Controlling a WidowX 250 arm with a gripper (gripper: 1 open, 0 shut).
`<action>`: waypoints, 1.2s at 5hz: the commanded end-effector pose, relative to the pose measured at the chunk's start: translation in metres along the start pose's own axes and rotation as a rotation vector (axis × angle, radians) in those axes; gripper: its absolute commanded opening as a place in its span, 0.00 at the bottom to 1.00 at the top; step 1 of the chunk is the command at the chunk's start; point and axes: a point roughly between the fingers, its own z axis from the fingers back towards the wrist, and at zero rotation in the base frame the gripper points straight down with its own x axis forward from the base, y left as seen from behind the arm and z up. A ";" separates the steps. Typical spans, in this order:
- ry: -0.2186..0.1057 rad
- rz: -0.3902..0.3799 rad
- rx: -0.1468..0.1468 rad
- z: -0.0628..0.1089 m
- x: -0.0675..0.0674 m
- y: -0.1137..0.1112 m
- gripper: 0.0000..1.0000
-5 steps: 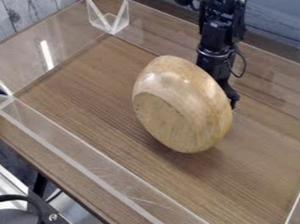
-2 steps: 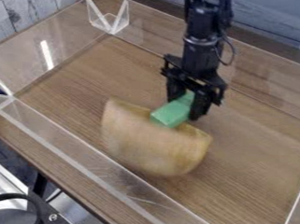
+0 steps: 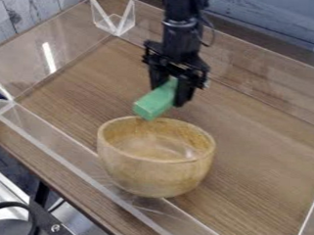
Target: Remove the green block from inside the brown bowl and put it on the table
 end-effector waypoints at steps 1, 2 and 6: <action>-0.078 0.021 0.031 0.021 0.009 0.029 0.00; -0.076 -0.004 0.029 0.016 0.014 0.013 0.00; -0.073 0.040 0.046 0.005 0.014 0.037 0.00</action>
